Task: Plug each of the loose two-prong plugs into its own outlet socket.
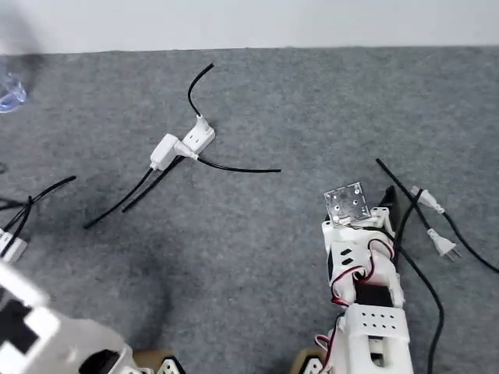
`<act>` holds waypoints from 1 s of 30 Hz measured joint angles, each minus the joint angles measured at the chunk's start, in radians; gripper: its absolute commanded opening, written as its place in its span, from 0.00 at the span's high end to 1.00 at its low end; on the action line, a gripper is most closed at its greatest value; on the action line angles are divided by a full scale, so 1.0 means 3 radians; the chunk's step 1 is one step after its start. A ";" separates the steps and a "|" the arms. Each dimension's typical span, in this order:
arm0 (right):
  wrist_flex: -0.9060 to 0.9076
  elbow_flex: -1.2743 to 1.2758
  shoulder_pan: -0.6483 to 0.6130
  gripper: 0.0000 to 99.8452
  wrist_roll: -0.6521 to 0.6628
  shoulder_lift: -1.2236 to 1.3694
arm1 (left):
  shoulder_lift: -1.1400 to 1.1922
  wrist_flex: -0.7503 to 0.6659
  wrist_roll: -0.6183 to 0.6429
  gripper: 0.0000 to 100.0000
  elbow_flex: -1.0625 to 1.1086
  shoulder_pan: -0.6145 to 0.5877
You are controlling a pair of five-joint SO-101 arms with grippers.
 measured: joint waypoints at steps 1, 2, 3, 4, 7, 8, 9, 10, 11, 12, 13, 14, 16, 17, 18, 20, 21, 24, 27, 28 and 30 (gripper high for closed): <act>0.0000 0.0000 0.0010 0.67 0.0000 0.0000 | -0.0102 -0.0189 -0.0005 0.80 0.0215 -0.0061; 0.0000 0.0000 0.0010 0.67 0.0000 0.0000 | -0.0184 -0.0368 -0.0005 0.80 0.0430 -0.0113; 0.0000 0.0000 0.0010 0.67 0.0000 0.0000 | -0.0256 -0.0542 -0.0020 0.80 0.0639 -0.0143; 0.0000 0.0000 0.0000 0.67 0.0000 0.0000 | -0.0312 -0.0711 -0.0056 0.80 0.0849 -0.0179; 0.0000 0.0000 -0.0005 0.67 0.0000 0.0000 | -0.0455 -0.1151 -0.0271 0.80 0.1417 -0.0307; 0.0000 0.0000 -0.0005 0.67 0.0000 0.0000 | -0.0486 -0.1279 -0.0343 0.80 0.1570 -0.0343; 0.0000 0.0000 -0.0005 0.67 0.0000 0.0000 | -0.0506 -0.1417 -0.0389 0.80 0.1713 -0.0373; 0.0000 0.0000 -0.0005 0.67 0.0000 0.0000 | -0.0511 -0.1555 -0.0409 0.80 0.1821 -0.0399; 0.0000 0.0000 -0.0005 0.67 0.0000 0.0000 | -0.0511 -0.1683 -0.0425 0.80 0.1892 -0.0430; 0.0000 0.0000 -0.0005 0.67 0.0000 0.0000 | -0.0511 -0.1821 -0.0440 0.79 0.1954 -0.0465; 0.0000 0.0000 -0.0005 0.67 0.0000 0.0000 | -0.0511 -0.1949 -0.0450 0.78 0.1990 -0.0501; 0.0000 0.0000 -0.0005 0.67 0.0000 0.0000 | -0.0511 -0.2066 -0.0455 0.77 0.2020 -0.0537; 0.0000 0.0000 -0.0005 0.67 0.0000 0.0000 | -0.0511 -0.2240 -0.0460 0.76 0.2087 -0.0593; 0.0000 0.0000 -0.0010 0.67 0.0000 0.0000 | -0.0511 -0.2302 -0.0471 0.76 0.2117 -0.0614; 0.0000 0.0000 -0.0036 0.67 0.0000 0.0000 | -0.0511 -0.2342 -0.0517 0.76 0.2143 -0.0629; 0.0000 0.0015 -0.0082 0.67 0.0077 0.0000 | -0.0511 -0.2378 -0.0634 0.76 0.2235 -0.0665; 0.0000 0.0046 -0.0097 0.67 0.0123 0.0000 | -0.0511 -0.2388 -0.0680 0.76 0.2286 -0.0675; 0.0000 0.0087 -0.0138 0.67 0.0210 0.0000 | -0.0511 -0.2399 -0.0731 0.76 0.2348 -0.0685; 0.0000 0.0087 -0.0179 0.67 0.0245 0.0000 | -0.0511 -0.2409 -0.0747 0.76 0.2358 -0.0690; 0.0000 0.0087 -0.0174 0.67 0.0245 0.0000 | -0.0496 -0.2440 -0.0747 0.76 0.2358 -0.0690; 0.0000 0.0087 -0.0169 0.67 0.0245 0.0000 | -0.0378 -0.2614 -0.0752 0.76 0.2358 -0.0711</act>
